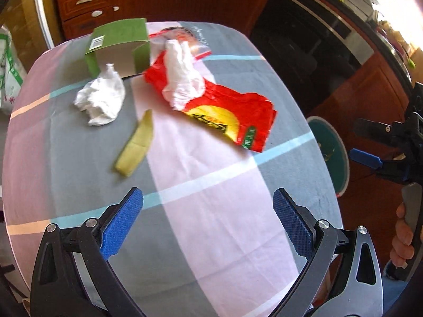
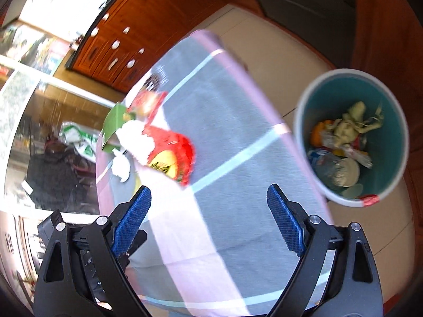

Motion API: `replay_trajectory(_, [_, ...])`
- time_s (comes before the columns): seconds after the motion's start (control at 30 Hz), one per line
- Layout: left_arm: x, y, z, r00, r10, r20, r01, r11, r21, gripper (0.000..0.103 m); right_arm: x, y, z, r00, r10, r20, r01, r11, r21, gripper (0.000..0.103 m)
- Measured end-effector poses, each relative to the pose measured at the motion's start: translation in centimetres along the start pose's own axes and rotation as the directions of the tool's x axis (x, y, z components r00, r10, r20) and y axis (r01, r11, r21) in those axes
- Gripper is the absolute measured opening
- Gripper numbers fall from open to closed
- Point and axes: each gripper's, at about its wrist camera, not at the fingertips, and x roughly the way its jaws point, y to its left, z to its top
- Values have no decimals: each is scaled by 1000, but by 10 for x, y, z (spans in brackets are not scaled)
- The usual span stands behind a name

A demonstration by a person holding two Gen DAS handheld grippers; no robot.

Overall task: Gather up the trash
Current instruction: 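Move both grippers back from the bin to the table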

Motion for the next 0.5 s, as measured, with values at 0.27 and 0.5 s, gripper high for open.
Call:
replay_trajectory(0.27, [-3,81,3,1000,10,7,-9,988,-157,99,39,54,-2,997,-31,-64,25,996,-82,85])
replay_trajectory(0.5, [1,110,18,999,42,10,-39,983,-178,99,66,68,8,995,-50,-91,43,996,-83,85])
